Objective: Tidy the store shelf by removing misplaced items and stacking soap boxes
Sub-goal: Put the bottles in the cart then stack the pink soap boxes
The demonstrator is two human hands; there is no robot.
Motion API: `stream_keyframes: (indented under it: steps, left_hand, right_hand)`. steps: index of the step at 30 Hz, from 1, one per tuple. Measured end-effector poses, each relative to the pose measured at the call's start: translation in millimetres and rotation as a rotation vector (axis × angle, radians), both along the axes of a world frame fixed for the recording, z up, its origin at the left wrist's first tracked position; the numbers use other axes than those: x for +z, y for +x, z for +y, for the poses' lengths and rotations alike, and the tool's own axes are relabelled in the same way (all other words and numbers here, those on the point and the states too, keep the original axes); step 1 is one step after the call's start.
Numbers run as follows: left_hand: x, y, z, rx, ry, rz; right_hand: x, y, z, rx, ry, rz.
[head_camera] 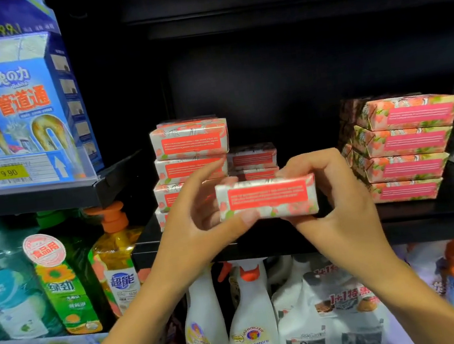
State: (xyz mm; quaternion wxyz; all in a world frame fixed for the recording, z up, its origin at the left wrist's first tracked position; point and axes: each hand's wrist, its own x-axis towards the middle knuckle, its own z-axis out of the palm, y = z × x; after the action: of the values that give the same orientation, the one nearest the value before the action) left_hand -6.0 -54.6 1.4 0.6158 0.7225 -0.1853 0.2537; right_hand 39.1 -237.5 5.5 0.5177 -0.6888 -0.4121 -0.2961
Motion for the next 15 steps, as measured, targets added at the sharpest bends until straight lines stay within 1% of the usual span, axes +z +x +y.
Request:
stream_keyframes:
  steps: [3,5,9,11,15]
  left_hand:
    - [3,1,1,0.016,0.032,0.046]
    - [2,-1,3,0.04,0.051,0.029]
    - [-8,-8,16,0.147,0.047,-0.059]
    - [-12,-11,26,0.194,0.022,-0.07]
    - [-17,-16,43,0.271,0.017,-0.05]
  right_hand:
    - [-8,6,4,-0.022,-0.033,-0.159]
    - [-12,9,5,-0.033,-0.072,-0.179]
    - [-15,16,2,-0.072,-0.144,-0.071]
    - [-18,21,-1,-0.094,-0.191,-0.032]
    - [-26,29,-5,-0.156,-0.394,0.001]
